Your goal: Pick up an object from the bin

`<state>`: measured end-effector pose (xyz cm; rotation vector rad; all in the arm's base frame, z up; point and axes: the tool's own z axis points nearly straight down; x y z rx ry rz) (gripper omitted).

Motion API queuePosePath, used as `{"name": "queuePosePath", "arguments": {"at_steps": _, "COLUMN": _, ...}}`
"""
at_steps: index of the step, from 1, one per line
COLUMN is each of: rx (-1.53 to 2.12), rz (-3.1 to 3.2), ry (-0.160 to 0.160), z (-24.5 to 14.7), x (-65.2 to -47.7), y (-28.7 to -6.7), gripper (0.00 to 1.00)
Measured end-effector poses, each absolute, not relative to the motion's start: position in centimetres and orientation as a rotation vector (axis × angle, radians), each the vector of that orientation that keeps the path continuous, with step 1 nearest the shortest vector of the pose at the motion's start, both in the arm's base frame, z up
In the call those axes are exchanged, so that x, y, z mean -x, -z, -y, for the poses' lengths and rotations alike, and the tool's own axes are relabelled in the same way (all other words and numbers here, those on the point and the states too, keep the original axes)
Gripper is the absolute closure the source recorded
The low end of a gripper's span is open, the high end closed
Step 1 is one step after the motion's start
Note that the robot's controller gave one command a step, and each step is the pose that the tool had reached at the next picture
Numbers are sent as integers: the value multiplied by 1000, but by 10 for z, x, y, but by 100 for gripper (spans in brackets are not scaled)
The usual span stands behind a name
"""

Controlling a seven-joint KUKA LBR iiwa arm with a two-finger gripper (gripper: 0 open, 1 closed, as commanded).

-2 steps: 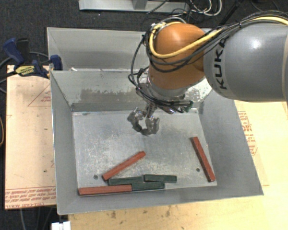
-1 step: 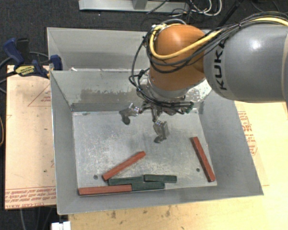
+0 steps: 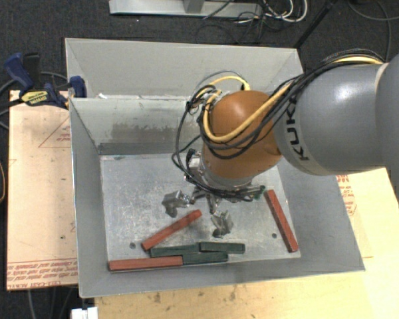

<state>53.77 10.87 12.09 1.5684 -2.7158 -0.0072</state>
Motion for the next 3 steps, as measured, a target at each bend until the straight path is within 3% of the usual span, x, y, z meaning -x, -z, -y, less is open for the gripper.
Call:
{"name": "queuePosePath", "arguments": {"at_steps": 1, "rx": -1478, "rz": 2775, "ry": 4, "z": -110, "x": -586, "y": -67, "gripper": 0}}
{"name": "queuePosePath", "arguments": {"at_steps": 2, "rx": -1479, "rz": 2779, "ry": 1, "z": -110, "x": -587, "y": -71, "gripper": 100}}
{"name": "queuePosePath", "arguments": {"at_steps": 3, "rx": -1957, "rz": 2469, "ry": -8, "z": -39, "x": -622, "y": -225, "gripper": 100}}
